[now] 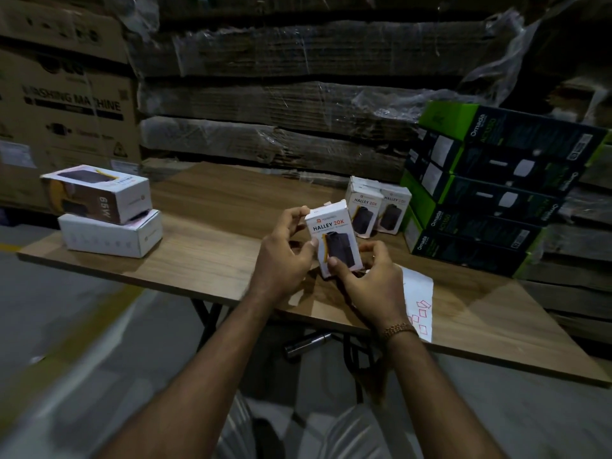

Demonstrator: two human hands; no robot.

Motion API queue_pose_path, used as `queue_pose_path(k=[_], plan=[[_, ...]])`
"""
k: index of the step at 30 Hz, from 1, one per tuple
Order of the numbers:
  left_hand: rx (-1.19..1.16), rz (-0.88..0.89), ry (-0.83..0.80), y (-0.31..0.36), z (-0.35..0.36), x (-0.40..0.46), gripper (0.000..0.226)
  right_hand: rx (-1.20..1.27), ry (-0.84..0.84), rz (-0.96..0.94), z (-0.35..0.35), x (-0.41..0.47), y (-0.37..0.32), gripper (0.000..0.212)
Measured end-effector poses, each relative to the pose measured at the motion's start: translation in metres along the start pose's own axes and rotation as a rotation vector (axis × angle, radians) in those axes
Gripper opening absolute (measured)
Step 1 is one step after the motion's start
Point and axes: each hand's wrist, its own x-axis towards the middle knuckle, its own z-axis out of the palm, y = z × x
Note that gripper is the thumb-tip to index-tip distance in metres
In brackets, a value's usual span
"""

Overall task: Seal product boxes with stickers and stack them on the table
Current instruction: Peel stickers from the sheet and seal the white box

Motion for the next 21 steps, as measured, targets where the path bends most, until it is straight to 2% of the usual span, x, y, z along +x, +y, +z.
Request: queue_pose_path(k=[6, 9, 12, 17, 21], plan=[[-0.012, 0.042, 0.002, 0.002, 0.002, 0.001, 0.059, -0.005, -0.014, 0.012, 0.000, 0.001, 0.002, 0.060], [-0.027, 0.003, 0.002, 0.006, 0.001, 0.006, 0.074, 0.004, -0.030, 0.016, 0.001, 0.002, 0.003, 0.061], [-0.004, -0.022, -0.070, 0.012, -0.005, 0.021, 0.086, 0.017, -0.030, 0.012, 0.001, 0.003, 0.004, 0.058], [0.173, 0.043, -0.258, 0.021, -0.011, 0.050, 0.079, 0.039, -0.027, 0.022, 0.001, 0.003, 0.005, 0.057], [0.222, 0.129, -0.267, 0.022, -0.006, 0.062, 0.059, 0.054, -0.012, 0.031, 0.001, 0.003, 0.008, 0.055]])
